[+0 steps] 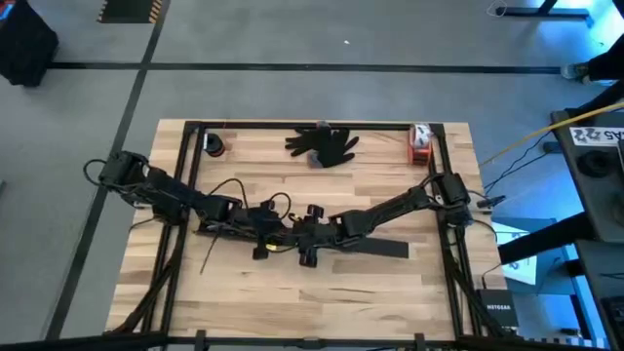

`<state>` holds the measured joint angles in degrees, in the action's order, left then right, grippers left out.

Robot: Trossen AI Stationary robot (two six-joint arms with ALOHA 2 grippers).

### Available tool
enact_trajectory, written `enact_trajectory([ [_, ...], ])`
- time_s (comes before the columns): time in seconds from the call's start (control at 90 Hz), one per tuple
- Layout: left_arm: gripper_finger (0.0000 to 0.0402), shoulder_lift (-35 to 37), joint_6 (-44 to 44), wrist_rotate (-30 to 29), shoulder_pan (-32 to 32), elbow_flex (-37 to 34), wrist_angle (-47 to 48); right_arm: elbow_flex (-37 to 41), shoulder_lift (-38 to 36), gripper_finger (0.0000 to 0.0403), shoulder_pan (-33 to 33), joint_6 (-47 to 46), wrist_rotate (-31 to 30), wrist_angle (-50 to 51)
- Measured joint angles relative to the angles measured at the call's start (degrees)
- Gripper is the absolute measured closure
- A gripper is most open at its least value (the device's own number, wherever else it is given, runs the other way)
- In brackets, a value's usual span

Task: Ziptie cables
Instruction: Close the cable duct

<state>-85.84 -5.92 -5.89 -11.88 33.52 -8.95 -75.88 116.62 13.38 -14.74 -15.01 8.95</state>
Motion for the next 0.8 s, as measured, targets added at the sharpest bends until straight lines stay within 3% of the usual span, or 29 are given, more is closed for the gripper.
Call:
enact_trajectory([
  [0.178, 0.0216, -0.25, -0.39, 0.3, -0.05, -0.03, 0.61, 0.06, 0.0, 0.0178, 0.01, -0.22, -0.38, -0.45],
  [0.3, 0.0224, -2.25, -1.37, 0.28, -0.13, -0.11, -0.87, 0.25, 0.03, 0.0178, 0.01, 0.03, -0.15, -0.93],
  [0.456, 0.0211, -5.17, -1.77, 1.22, -0.18, -0.2, -4.16, 0.28, 0.72, 0.0178, -0.23, 1.31, 1.24, -1.77],
  [0.8, 0.0151, -4.5, -0.7, 1.31, -0.13, 0.61, -3.99, 0.13, 0.65, 0.0178, -0.34, 1.97, 2.78, 0.06],
])
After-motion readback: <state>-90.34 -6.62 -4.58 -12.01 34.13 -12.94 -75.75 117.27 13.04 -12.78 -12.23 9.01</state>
